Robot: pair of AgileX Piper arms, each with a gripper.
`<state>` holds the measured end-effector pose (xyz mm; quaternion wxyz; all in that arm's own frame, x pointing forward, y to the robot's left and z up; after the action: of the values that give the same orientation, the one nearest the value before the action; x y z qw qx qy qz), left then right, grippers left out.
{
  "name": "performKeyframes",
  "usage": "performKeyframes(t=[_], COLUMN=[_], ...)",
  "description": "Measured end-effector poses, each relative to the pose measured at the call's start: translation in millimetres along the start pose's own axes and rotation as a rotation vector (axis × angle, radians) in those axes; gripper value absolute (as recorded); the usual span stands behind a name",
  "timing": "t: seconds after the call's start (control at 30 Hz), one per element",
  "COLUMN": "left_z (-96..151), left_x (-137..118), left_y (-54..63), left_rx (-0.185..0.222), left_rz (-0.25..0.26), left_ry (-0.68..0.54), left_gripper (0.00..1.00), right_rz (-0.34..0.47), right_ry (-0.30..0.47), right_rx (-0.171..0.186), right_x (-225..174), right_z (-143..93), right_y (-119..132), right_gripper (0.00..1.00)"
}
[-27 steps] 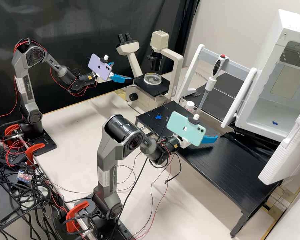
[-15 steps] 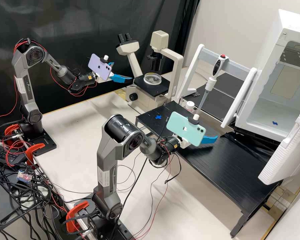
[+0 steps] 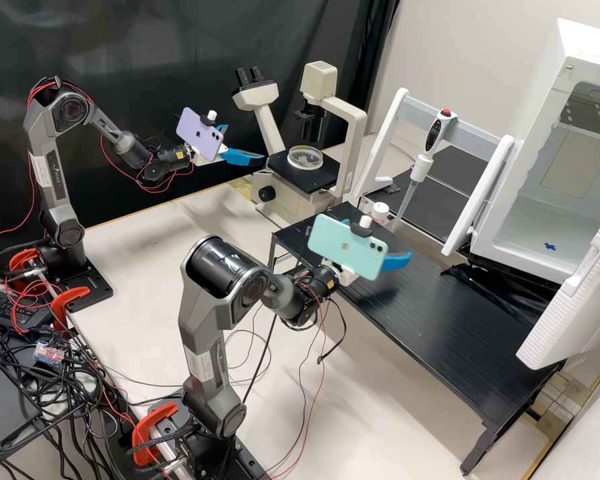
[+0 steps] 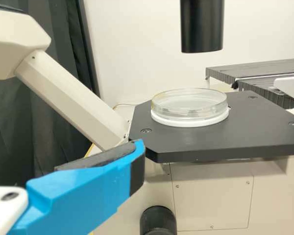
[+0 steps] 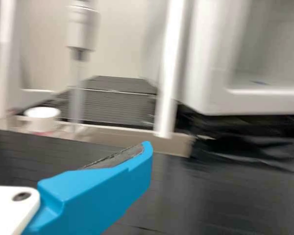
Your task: Move the petri dish to the bench
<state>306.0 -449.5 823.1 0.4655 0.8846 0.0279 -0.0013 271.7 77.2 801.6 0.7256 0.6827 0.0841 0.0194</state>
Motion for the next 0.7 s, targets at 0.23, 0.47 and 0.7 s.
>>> performKeyframes(t=[0.23,0.47,0.7], left_z=[0.0,0.0,0.0], left_x=[0.0,0.0,0.0], left_y=[0.0,0.0,0.0], left_rx=[0.0,0.0,0.0], left_rz=[0.0,0.0,0.0], left_ry=[0.0,0.0,0.0], left_gripper=[1.0,1.0,1.0], right_rz=[-0.06,-0.122,-0.157], right_ry=[0.149,0.273,0.336], right_rx=[-0.062,-0.121,-0.1], right_x=[-8.2,-9.4,0.2], right_z=[-46.7,-96.6,-131.6], right_y=[-21.7,-39.4,-44.9], right_gripper=[1.0,1.0,1.0])
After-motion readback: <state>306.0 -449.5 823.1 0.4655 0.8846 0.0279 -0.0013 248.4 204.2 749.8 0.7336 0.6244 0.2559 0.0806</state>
